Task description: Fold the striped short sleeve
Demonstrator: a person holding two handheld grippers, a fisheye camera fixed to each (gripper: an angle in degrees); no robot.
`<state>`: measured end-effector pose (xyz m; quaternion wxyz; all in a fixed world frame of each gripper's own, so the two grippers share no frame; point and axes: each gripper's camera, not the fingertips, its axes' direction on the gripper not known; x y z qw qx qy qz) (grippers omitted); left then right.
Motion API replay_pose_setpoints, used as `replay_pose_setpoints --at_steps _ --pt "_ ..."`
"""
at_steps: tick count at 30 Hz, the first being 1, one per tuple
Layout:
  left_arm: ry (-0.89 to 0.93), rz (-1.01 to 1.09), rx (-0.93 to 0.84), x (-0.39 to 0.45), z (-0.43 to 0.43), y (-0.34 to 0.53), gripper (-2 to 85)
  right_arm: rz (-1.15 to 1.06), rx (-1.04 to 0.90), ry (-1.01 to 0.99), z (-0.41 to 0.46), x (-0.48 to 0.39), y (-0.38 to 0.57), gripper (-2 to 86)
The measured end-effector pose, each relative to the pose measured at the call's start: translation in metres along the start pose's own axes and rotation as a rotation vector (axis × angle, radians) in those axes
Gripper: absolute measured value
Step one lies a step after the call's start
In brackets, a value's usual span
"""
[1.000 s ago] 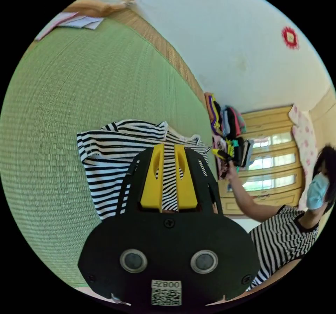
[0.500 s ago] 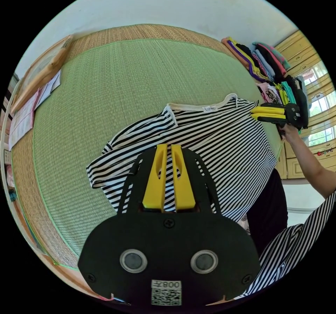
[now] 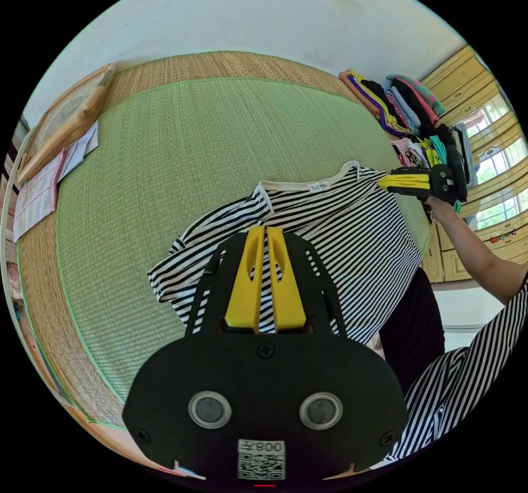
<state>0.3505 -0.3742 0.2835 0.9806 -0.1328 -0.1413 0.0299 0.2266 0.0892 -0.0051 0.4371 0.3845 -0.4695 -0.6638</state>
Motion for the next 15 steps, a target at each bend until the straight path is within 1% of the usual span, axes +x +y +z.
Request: replay_pose_setpoints --at_steps 4,8,10,15 --pt "0.017 -0.01 -0.005 -0.007 -0.007 -0.016 1.1 0.048 0.024 -0.046 -0.014 0.025 -0.01 -0.2" --pt "0.029 -0.071 -0.012 -0.02 -0.006 -0.027 2.3 0.121 -0.015 -0.072 -0.007 0.054 -0.025 -0.3" --pt "0.076 -0.106 0.019 -0.026 -0.011 -0.026 3.7 0.152 -0.027 -0.109 -0.003 0.065 -0.029 -0.3" --pt "0.136 -0.032 0.03 -0.009 -0.017 -0.008 3.7 0.153 0.006 -0.157 -0.007 0.066 -0.023 -0.3"
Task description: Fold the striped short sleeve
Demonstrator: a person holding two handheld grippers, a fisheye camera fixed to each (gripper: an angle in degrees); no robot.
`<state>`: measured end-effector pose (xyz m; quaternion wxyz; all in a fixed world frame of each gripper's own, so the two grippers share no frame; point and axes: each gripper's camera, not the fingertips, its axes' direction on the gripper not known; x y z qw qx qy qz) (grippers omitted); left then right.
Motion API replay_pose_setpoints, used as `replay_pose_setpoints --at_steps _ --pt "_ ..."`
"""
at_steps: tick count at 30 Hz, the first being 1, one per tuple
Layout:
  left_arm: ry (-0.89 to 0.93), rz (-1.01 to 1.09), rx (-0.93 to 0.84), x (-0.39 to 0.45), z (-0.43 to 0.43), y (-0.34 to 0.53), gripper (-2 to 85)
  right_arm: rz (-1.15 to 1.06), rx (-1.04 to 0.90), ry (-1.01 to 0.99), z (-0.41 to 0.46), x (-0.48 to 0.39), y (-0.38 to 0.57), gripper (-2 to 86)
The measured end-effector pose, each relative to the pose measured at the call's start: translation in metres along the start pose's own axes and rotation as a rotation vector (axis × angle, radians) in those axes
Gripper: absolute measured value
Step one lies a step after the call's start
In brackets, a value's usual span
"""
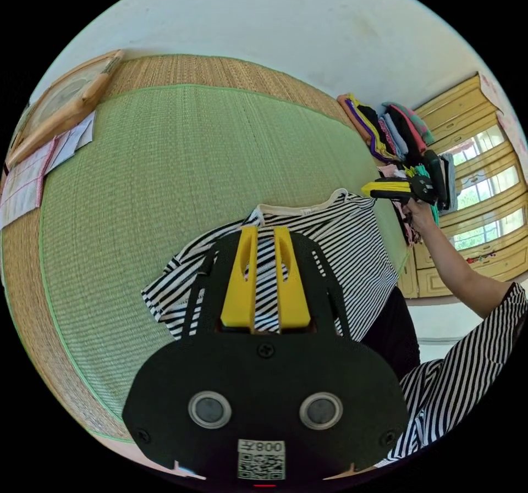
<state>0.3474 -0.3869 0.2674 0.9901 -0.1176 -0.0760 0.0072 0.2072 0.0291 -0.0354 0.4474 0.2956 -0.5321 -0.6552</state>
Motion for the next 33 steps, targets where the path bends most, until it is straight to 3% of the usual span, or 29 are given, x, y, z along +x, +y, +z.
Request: replay_pose_setpoints --at_steps 6,16,33 --pt "-0.033 0.06 -0.092 0.019 0.025 0.003 0.9 -0.083 0.019 -0.055 0.015 -0.047 0.012 -0.4" --pt "-0.097 -0.012 -0.064 0.005 0.024 -0.018 0.2 -0.004 0.024 -0.11 0.041 -0.052 -0.002 -0.4" --pt "-0.104 -0.079 0.029 -0.016 -0.001 0.0 0.6 0.14 0.079 0.058 0.019 -0.007 0.025 -0.5"
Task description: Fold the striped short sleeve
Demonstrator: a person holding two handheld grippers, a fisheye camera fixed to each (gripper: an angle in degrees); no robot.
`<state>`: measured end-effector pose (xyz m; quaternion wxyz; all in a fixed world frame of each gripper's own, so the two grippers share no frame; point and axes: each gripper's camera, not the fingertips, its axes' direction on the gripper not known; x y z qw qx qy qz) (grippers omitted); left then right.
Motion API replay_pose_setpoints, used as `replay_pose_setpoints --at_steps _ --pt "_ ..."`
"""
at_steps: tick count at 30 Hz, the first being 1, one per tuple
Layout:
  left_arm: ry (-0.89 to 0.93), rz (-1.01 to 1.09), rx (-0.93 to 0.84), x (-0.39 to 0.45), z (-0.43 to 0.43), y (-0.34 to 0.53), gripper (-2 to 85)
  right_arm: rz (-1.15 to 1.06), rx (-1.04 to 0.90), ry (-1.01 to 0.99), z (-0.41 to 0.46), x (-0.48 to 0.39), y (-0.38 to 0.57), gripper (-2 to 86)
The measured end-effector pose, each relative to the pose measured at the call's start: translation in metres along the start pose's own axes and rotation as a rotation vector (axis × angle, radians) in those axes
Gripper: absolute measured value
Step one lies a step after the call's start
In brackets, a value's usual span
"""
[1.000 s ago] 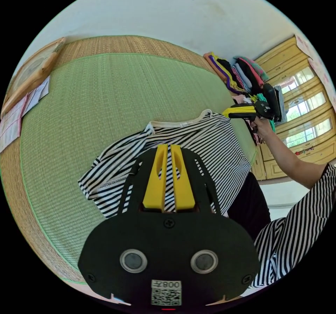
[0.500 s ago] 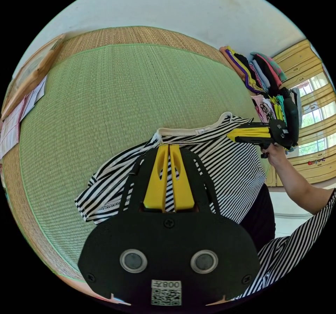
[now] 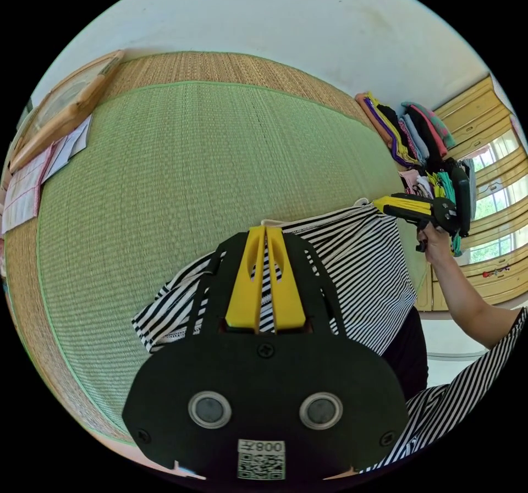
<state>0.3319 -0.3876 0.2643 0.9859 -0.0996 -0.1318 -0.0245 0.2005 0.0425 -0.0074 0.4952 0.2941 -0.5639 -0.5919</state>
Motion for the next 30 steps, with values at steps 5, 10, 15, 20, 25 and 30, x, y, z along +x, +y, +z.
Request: replay_pose_setpoints --at_steps 5,10,15,20,25,30 --pt "0.063 -0.03 0.084 -0.007 -0.023 0.037 2.2 0.078 0.06 0.028 -0.02 0.019 0.031 -0.4" --pt "0.044 -0.023 0.057 -0.009 -0.033 0.085 6.1 0.097 0.121 -0.041 -0.033 0.02 0.063 0.4" --pt "-0.105 0.061 -0.037 0.004 -0.021 0.097 6.9 -0.005 0.068 -0.027 -0.018 -0.012 0.078 3.7" --pt "-0.196 0.092 -0.076 0.007 -0.008 0.095 6.6 -0.105 0.045 0.03 -0.002 -0.041 0.083 5.2" --pt "-0.192 0.057 -0.067 0.0 -0.004 0.102 3.1 -0.164 0.008 0.13 0.014 -0.058 0.082 4.8" --pt "-0.175 0.05 -0.046 -0.004 -0.006 0.109 1.1 -0.148 0.013 0.126 0.019 -0.054 0.081 1.8"
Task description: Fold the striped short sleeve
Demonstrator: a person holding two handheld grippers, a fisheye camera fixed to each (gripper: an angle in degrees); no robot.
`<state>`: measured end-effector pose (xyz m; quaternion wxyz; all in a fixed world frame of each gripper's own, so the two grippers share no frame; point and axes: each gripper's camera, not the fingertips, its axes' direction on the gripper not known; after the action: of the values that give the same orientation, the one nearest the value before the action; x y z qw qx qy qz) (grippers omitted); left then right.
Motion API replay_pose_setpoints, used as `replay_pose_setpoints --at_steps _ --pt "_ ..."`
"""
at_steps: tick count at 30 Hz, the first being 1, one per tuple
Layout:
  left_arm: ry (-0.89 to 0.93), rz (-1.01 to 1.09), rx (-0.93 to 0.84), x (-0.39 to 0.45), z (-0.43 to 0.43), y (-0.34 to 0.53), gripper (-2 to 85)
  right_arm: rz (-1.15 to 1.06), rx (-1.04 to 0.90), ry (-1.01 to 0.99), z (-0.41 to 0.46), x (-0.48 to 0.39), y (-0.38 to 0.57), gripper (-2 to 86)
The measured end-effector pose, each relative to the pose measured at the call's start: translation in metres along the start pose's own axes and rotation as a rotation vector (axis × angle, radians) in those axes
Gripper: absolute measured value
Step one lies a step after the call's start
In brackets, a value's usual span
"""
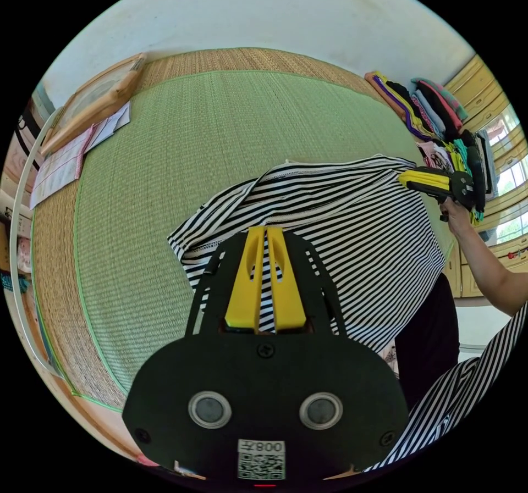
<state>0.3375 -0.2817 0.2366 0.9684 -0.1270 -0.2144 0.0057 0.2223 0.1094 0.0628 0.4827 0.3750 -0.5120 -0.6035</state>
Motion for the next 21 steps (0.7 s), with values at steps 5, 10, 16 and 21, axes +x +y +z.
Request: replay_pose_setpoints --at_steps 5,10,16,21 --pt "0.006 -0.012 0.021 -0.008 0.0 0.004 0.6 0.015 0.008 -0.002 0.002 0.009 -0.001 0.4" --pt "0.006 -0.02 0.038 -0.021 0.003 0.0 0.6 0.034 0.014 -0.024 0.001 0.027 -0.006 0.1" --pt "-0.023 -0.08 0.036 -0.044 0.012 0.002 0.8 0.087 0.004 -0.039 0.003 0.054 -0.008 0.4" --pt "-0.009 -0.136 0.094 -0.058 0.005 0.029 0.9 0.172 0.06 -0.065 -0.008 0.08 0.016 0.4"
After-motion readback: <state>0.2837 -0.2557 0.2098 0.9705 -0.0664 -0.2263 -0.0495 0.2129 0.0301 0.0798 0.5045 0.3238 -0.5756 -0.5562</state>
